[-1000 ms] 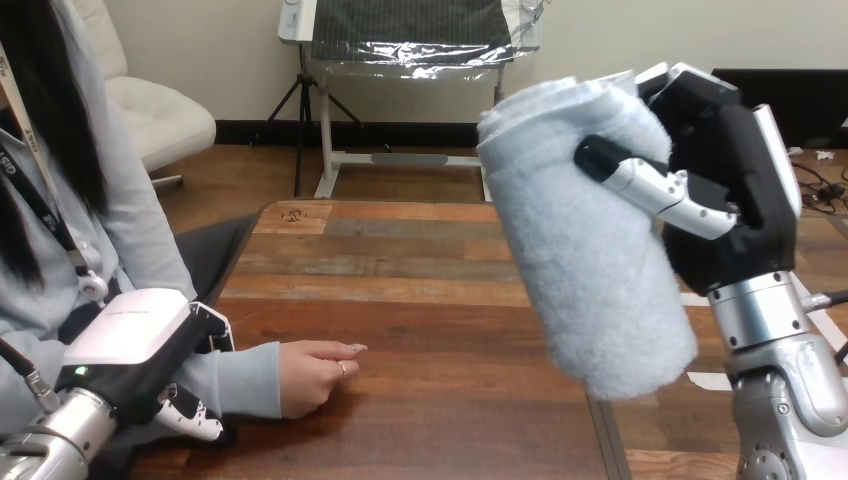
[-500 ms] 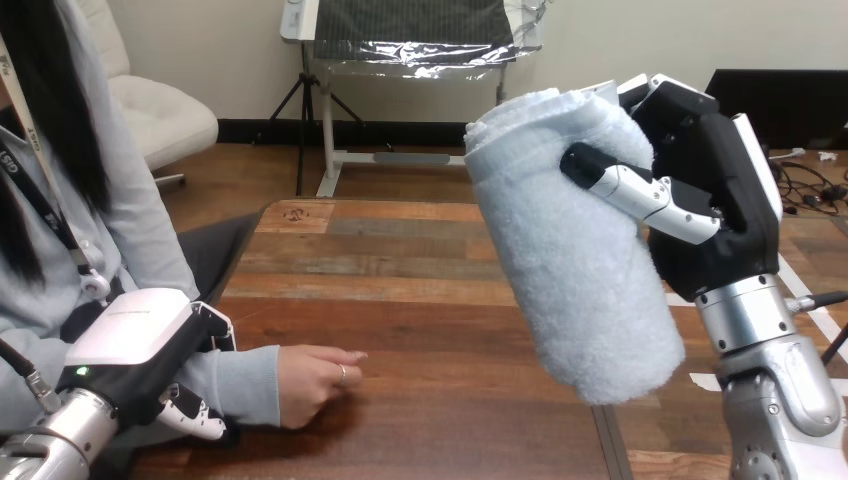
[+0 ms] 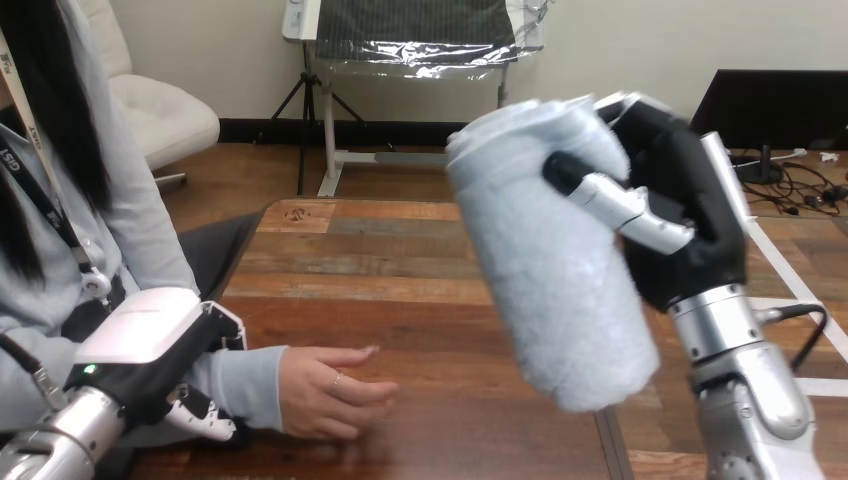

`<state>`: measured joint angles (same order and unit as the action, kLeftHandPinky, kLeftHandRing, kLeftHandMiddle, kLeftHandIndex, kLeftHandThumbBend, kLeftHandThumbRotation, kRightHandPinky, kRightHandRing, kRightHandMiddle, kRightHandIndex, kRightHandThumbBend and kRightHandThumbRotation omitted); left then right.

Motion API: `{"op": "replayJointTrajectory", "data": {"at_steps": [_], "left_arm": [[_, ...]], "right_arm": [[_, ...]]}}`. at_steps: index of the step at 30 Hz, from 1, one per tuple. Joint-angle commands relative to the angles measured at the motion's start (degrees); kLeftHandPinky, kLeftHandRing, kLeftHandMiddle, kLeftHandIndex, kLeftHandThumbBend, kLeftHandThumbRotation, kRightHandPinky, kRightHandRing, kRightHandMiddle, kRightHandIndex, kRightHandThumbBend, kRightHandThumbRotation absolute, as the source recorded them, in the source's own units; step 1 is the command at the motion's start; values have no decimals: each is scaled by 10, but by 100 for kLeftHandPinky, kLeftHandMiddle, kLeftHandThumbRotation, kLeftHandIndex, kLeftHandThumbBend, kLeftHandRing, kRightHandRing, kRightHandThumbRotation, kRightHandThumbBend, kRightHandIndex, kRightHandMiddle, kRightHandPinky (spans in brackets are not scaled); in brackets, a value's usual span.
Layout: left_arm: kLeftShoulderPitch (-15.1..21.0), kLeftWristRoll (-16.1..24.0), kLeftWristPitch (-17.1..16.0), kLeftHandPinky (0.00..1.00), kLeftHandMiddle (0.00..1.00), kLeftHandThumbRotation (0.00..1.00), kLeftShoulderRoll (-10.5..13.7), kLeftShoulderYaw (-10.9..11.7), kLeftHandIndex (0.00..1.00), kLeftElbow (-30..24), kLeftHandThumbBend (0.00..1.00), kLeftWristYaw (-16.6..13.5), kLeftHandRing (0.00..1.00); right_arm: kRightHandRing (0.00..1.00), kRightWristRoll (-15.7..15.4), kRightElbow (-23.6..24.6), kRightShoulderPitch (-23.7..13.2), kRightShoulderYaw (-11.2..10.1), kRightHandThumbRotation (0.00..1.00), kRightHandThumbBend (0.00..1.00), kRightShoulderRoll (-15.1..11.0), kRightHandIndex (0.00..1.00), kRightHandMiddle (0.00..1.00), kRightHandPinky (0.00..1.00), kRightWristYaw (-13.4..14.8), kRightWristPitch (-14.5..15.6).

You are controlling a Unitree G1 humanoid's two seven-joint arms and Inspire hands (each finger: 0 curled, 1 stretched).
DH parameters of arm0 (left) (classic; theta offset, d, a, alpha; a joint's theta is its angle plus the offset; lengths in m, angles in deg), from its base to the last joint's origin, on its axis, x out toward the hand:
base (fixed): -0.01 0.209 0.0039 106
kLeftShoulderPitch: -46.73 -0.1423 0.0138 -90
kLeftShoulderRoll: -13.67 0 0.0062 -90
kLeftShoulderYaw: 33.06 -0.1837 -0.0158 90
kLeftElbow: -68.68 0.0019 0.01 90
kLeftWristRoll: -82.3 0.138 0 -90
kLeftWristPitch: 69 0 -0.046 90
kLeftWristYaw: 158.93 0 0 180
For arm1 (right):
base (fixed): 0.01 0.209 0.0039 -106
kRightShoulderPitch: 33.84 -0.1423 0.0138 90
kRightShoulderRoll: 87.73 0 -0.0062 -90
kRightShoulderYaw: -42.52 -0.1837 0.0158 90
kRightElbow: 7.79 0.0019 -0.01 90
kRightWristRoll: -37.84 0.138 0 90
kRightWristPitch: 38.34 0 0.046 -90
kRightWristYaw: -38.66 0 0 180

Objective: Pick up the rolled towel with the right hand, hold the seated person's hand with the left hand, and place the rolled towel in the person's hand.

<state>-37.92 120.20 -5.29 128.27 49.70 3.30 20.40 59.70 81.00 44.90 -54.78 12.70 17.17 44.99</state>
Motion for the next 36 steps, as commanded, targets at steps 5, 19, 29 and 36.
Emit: {"op": "replayJointTrajectory", "data": {"at_steps": [5,19,29,36], "left_arm": [[48,-34,14,20,32,0,-2,28,32,-110,85,16,25],[78,-54,43,19,31,0,-11,30,32,-174,85,60,24],[101,-61,58,19,31,0,-19,26,32,-199,83,79,24],[115,-68,65,18,30,0,-27,24,31,-207,83,90,23]], "right_arm": [[27,19,-18,-53,3,0,28,19,39,40,17,-15,-12],[26,2,-78,-79,8,0,24,34,38,40,15,-30,-42],[26,-4,-144,-103,9,0,23,45,38,40,14,-48,-81],[26,1,-205,-125,7,0,23,56,38,40,14,-71,-110]]}}
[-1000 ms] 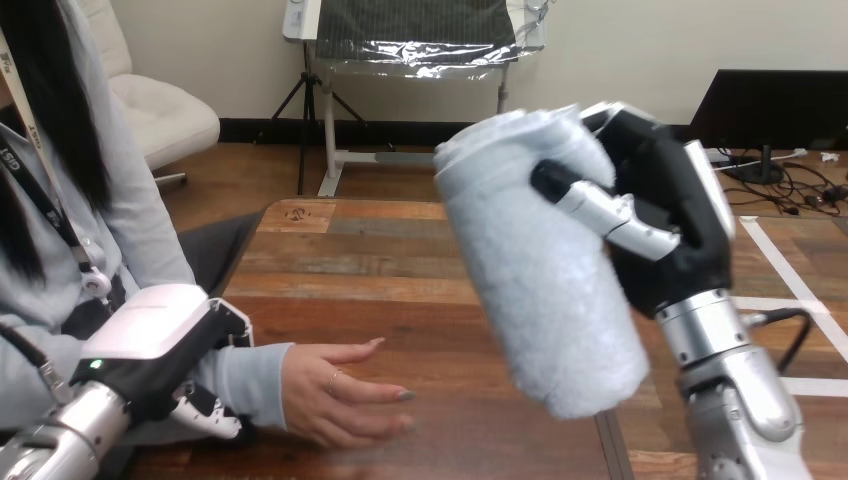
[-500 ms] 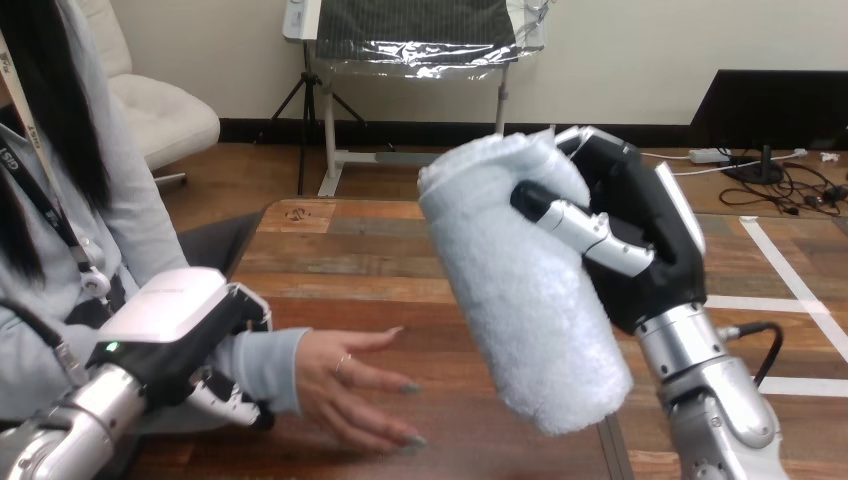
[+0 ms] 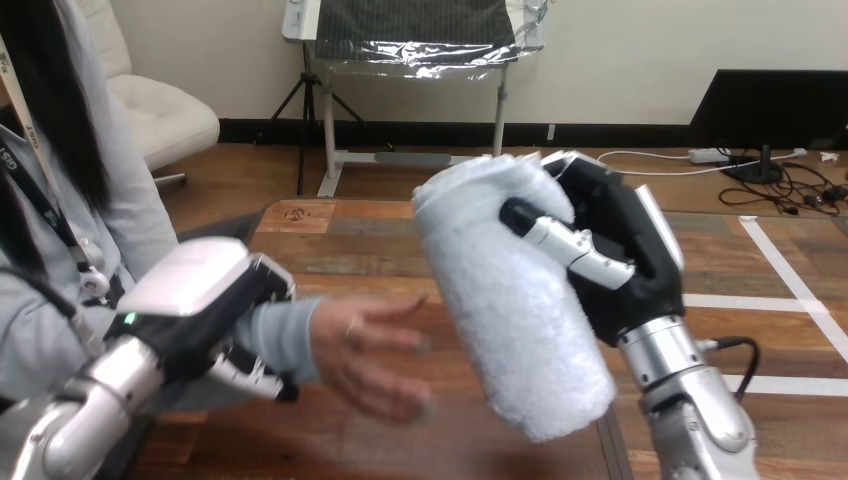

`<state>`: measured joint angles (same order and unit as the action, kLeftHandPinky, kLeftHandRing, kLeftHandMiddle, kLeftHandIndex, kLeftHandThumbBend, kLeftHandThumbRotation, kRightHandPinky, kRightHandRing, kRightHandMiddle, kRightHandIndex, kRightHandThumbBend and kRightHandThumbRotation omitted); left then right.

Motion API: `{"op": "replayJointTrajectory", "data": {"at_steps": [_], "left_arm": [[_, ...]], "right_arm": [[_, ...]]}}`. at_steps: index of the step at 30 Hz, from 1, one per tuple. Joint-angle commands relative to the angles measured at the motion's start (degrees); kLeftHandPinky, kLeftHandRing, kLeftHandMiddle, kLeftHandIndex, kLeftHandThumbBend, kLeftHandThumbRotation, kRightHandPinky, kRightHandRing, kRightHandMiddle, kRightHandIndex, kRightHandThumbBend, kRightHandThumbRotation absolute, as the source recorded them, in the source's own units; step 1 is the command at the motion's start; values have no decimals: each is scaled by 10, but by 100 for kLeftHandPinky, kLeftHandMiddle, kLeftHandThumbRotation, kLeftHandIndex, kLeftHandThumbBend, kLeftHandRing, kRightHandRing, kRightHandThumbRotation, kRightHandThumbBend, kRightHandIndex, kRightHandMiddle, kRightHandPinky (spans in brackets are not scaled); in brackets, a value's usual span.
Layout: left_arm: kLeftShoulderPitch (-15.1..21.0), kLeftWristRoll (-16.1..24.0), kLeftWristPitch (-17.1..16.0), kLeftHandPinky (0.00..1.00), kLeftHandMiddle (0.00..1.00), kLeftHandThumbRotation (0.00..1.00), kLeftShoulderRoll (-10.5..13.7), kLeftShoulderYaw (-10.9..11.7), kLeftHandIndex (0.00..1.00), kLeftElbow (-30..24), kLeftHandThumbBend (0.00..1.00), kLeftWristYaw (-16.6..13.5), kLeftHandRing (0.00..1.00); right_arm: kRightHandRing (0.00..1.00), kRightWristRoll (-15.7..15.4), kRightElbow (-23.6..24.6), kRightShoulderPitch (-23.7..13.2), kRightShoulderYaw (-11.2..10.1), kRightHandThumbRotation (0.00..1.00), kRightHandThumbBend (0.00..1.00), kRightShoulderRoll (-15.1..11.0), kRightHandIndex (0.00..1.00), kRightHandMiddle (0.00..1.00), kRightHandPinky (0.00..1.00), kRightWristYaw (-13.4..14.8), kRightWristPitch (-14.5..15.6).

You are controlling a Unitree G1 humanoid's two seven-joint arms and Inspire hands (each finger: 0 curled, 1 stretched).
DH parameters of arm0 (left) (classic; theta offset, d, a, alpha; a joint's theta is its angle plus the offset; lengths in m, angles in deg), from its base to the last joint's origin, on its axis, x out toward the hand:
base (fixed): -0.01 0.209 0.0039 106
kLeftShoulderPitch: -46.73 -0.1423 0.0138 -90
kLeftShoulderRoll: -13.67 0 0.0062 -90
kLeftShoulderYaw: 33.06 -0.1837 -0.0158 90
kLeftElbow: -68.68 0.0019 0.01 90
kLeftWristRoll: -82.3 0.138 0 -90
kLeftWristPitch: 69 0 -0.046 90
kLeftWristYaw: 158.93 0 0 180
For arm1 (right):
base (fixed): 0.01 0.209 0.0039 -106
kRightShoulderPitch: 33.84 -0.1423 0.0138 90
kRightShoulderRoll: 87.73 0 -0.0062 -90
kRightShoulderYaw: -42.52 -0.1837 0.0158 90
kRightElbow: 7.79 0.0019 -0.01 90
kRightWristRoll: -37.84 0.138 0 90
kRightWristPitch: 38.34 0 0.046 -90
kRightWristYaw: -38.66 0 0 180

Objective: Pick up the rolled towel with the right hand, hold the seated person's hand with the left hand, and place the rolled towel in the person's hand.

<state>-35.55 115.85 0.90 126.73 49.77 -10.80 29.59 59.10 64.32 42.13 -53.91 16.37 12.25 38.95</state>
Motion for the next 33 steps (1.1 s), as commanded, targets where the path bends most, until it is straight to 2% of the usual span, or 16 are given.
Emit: {"op": "replayJointTrajectory", "data": {"at_steps": [1,11,17,25,33], "left_arm": [[92,-26,4,18,30,0,-13,23,31,-67,84,-1,23],[100,-30,15,18,30,0,-20,23,31,-86,85,8,23],[101,-36,5,18,29,0,-23,24,31,-88,85,0,23],[91,-40,18,18,30,0,-23,30,32,-118,84,14,23],[76,-42,28,18,29,0,-21,37,32,-143,83,19,23]], "right_arm": [[26,8,-47,-100,-2,0,23,20,37,40,14,-25,-54],[26,5,-154,-136,-7,0,30,31,36,39,15,-62,-112],[26,0,-225,-162,-10,0,37,38,36,38,16,-82,-142],[25,16,-316,-193,-21,0,39,52,35,37,15,-137,-166],[25,2,-387,-213,-27,0,43,71,35,36,16,-155,-206]]}}
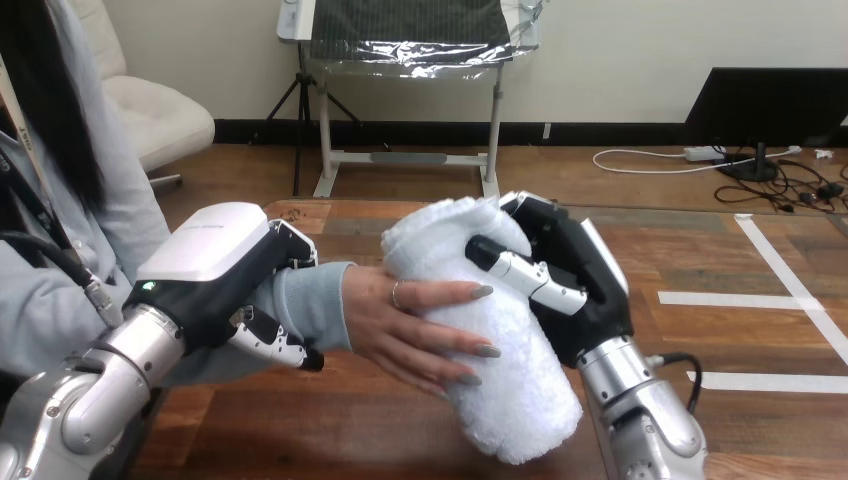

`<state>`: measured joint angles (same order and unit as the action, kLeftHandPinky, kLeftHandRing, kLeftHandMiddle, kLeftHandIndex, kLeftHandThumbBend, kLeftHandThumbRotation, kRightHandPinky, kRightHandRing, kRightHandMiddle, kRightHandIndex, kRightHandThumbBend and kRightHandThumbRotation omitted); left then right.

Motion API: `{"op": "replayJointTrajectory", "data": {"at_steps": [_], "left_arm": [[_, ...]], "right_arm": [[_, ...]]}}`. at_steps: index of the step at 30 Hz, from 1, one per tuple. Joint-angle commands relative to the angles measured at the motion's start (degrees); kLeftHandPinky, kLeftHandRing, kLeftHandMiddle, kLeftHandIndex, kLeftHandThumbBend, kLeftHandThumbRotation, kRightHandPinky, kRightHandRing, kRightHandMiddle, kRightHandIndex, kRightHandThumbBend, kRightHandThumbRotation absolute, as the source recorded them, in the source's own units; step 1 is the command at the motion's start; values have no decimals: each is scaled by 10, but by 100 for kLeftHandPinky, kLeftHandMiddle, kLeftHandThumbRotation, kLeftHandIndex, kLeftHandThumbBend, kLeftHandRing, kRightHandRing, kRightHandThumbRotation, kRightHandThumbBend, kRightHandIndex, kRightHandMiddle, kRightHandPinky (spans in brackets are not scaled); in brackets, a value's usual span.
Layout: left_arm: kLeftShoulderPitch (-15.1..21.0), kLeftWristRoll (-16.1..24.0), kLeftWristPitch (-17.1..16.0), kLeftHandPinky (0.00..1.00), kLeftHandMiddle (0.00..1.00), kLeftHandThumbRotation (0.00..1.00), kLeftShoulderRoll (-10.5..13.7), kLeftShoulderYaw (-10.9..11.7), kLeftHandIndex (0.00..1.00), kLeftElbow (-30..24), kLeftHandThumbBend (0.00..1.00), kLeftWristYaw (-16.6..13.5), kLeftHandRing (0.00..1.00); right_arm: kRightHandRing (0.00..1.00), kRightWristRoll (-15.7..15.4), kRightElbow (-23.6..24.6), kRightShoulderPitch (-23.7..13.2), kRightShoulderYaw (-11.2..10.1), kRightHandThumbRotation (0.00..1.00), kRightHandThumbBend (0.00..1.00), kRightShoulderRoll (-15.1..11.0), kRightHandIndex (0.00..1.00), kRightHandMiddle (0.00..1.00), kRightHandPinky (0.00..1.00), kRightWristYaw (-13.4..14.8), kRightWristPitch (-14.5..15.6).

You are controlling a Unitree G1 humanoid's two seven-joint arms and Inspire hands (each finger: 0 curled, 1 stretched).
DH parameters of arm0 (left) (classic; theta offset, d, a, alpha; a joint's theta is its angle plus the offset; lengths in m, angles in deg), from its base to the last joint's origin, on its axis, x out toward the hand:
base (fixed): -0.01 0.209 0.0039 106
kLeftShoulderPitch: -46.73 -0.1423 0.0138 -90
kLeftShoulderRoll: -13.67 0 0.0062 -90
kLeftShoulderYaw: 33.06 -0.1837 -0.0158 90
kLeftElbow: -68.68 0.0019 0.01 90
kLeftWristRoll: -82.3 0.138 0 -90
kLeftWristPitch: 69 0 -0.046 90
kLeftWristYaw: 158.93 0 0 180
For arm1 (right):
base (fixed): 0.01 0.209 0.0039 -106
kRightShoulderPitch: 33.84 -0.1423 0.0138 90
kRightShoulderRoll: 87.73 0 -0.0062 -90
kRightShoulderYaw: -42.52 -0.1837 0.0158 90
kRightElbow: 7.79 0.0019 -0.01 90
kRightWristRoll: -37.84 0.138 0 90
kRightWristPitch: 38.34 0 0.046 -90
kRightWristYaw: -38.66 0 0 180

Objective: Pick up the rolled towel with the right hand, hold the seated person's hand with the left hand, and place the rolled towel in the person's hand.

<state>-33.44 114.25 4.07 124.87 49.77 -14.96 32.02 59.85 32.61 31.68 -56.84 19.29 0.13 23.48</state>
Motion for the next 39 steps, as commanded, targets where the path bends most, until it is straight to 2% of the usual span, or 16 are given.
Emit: {"op": "replayJointTrajectory", "data": {"at_steps": [1,11,18,29,39], "left_arm": [[53,-26,-2,18,29,0,-2,38,32,-104,84,-5,23],[32,-27,5,19,30,0,2,47,33,-127,85,-4,24],[17,-25,18,19,31,0,5,52,33,-146,84,3,25],[0,-27,29,20,32,0,2,59,33,-162,85,10,26],[-9,-26,22,20,33,0,-4,62,34,-155,86,2,26]], "right_arm": [[25,-7,-77,-111,2,0,44,44,35,36,16,-36,-55],[24,-26,-139,-126,-1,0,48,65,34,36,16,-37,-88],[23,-42,-169,-133,1,0,50,74,33,36,15,-23,-100],[24,-42,-184,-140,-1,0,47,80,34,37,16,-21,-103],[25,-43,-185,-142,-2,0,45,82,34,38,17,-13,-105]]}}
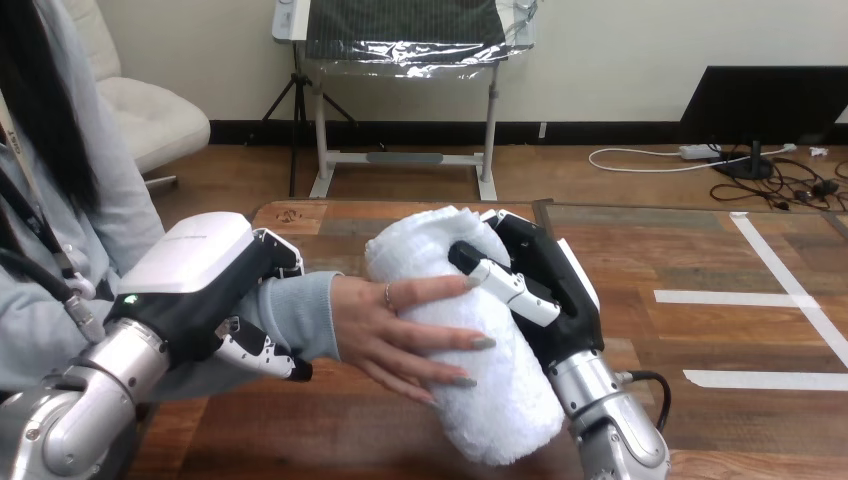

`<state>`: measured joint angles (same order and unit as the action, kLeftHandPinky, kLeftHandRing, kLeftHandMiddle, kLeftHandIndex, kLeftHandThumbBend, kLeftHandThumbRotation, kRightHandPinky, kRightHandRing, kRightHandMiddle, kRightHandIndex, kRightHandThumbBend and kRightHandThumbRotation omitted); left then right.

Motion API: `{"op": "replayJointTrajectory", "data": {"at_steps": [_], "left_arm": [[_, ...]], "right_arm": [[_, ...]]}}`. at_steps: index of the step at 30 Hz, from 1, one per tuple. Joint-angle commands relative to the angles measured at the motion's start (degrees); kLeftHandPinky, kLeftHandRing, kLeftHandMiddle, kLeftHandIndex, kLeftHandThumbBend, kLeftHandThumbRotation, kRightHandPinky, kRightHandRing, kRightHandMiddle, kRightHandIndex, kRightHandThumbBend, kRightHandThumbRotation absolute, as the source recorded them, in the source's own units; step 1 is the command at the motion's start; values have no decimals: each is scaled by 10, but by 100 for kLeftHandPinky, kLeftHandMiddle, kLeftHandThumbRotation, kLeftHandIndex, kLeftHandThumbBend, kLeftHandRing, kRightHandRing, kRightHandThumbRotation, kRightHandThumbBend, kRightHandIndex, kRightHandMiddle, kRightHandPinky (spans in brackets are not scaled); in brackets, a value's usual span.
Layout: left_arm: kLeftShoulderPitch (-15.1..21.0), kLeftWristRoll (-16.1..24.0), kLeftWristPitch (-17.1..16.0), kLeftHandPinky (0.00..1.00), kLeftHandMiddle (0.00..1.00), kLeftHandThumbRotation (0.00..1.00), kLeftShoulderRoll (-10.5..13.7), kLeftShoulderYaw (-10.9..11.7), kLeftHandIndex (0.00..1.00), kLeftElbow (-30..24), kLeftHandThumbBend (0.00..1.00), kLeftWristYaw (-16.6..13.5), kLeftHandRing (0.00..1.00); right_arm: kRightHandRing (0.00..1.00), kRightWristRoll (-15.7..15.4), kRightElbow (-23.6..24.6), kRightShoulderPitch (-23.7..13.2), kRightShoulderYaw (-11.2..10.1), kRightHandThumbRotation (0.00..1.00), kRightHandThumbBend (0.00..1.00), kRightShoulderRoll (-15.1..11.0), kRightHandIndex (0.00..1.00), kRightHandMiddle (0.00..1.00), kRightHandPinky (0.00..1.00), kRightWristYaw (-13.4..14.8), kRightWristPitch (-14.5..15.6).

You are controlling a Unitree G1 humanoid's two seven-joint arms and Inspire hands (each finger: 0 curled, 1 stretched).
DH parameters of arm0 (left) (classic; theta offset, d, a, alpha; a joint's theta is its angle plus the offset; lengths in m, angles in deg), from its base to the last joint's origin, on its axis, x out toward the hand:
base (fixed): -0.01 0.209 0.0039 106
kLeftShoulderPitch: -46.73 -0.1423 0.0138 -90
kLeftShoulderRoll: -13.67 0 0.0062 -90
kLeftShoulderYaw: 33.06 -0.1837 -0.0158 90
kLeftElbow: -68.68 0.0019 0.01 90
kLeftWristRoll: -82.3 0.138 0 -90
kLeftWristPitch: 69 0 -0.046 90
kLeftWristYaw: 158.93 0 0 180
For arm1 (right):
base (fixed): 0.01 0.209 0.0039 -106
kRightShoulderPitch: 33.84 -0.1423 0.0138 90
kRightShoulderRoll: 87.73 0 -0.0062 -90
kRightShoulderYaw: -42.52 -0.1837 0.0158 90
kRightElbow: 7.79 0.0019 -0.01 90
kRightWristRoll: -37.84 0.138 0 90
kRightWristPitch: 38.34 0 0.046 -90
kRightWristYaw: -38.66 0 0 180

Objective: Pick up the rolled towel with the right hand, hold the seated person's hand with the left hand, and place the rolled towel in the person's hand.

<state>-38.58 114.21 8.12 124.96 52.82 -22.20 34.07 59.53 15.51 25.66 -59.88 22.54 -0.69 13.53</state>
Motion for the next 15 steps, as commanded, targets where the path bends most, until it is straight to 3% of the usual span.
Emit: {"op": "replayJointTrajectory", "data": {"at_steps": [1,9,15], "left_arm": [[42,-25,-19,21,34,0,-5,31,35,-81,86,-20,26],[40,-18,-28,25,37,0,-5,31,38,-70,87,-27,30],[38,-15,-31,31,41,2,-5,29,43,-62,87,-31,35]], "right_arm": [[26,-41,-15,-82,28,0,46,49,34,38,17,-4,-7],[29,-53,-18,-82,28,0,50,42,35,38,20,13,-16],[37,-62,-22,-84,30,0,56,31,43,44,30,16,-12]]}}
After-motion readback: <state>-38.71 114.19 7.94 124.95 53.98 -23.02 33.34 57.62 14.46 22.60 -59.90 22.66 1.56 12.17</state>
